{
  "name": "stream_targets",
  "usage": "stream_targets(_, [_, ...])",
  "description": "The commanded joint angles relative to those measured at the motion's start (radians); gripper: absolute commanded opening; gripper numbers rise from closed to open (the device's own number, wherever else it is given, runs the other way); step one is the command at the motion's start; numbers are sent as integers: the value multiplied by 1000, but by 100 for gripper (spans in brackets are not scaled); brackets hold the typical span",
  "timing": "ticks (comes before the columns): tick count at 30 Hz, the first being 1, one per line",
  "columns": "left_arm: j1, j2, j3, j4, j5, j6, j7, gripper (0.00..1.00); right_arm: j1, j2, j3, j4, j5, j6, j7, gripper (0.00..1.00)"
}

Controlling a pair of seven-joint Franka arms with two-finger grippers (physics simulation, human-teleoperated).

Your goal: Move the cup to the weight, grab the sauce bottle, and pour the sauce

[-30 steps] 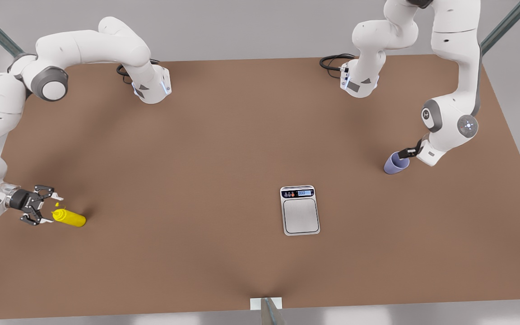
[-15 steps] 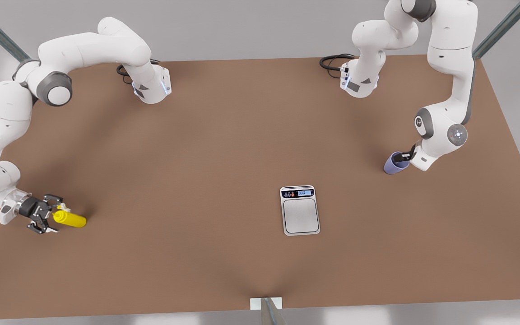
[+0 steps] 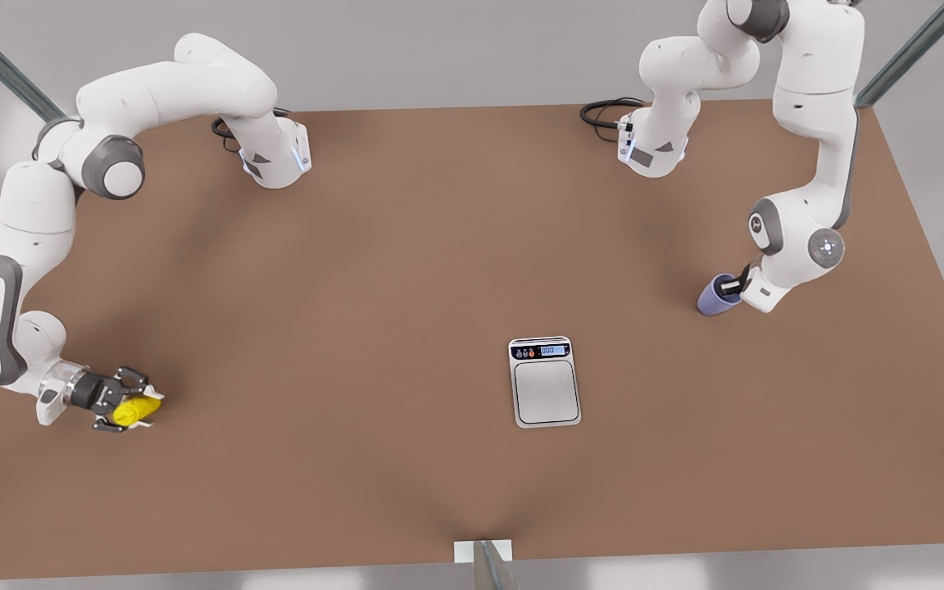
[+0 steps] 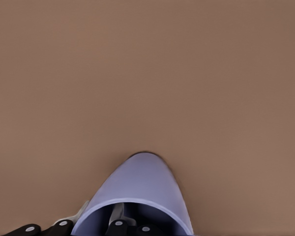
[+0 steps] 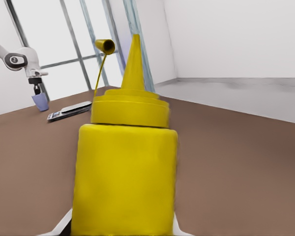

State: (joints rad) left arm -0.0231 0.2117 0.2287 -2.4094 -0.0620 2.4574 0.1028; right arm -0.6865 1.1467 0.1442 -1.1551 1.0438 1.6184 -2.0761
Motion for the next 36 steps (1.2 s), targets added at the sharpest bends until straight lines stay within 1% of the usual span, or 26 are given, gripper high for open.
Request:
stream_targets(1, [0,0,0,1,-15,0,0,21,-1,-1,0,0,-2,0,-1,44])
stream_targets(6, [0,0,-23,18,-15,-2,0,21,2,-15,2,2,-39,-9,8,43])
stream_targets(10, [0,-14,-40,39,-15,-5,-6,21,54,-96,5,6,-93,-25,39,44])
stream_targets(12, [0,-12,-75,56,-15,-6,-14,21,103,-159,5,6,-133,-25,90,44])
stream_targets(14, [0,-11,-153,116,-125,-11,-31,21,143,-182,5,8,-143,-25,96,44])
stream_targets(16, [0,8,-256,197,-142,-14,-150,21,179,-211,9,11,-162,-26,120,44])
stream_targets(18, [0,52,-328,286,-142,-25,-258,21,225,-225,12,11,-185,-25,159,44])
stream_targets(19, [0,93,-385,360,-142,-25,-356,21,255,-240,12,12,-203,-23,168,44])
stream_targets(20, [0,169,-442,467,-140,-28,-469,21,269,-245,12,12,-209,-22,171,44])
stream_targets(21, [-1,222,-476,538,-137,-28,-517,21,289,-248,12,12,-217,-18,172,44])
stream_targets(24, [-141,324,-482,676,-131,-28,-690,21,395,-246,6,77,-266,-14,194,44])
stream_targets(26, [-205,377,-480,763,-53,-28,-834,21,453,-252,3,114,-338,23,243,44])
stream_targets(28, [-218,402,-480,777,-29,-28,-850,21,502,-268,3,133,-386,51,300,44])
stream_targets(29, [-216,413,-479,779,-13,-28,-850,21,528,-268,6,155,-452,54,349,44])
stream_targets(32, [-215,442,-466,779,57,-26,-850,21,567,-268,12,155,-449,83,421,44])
stream_targets(36, [-215,451,-456,800,57,-26,-850,21,647,-268,8,175,-453,89,544,44])
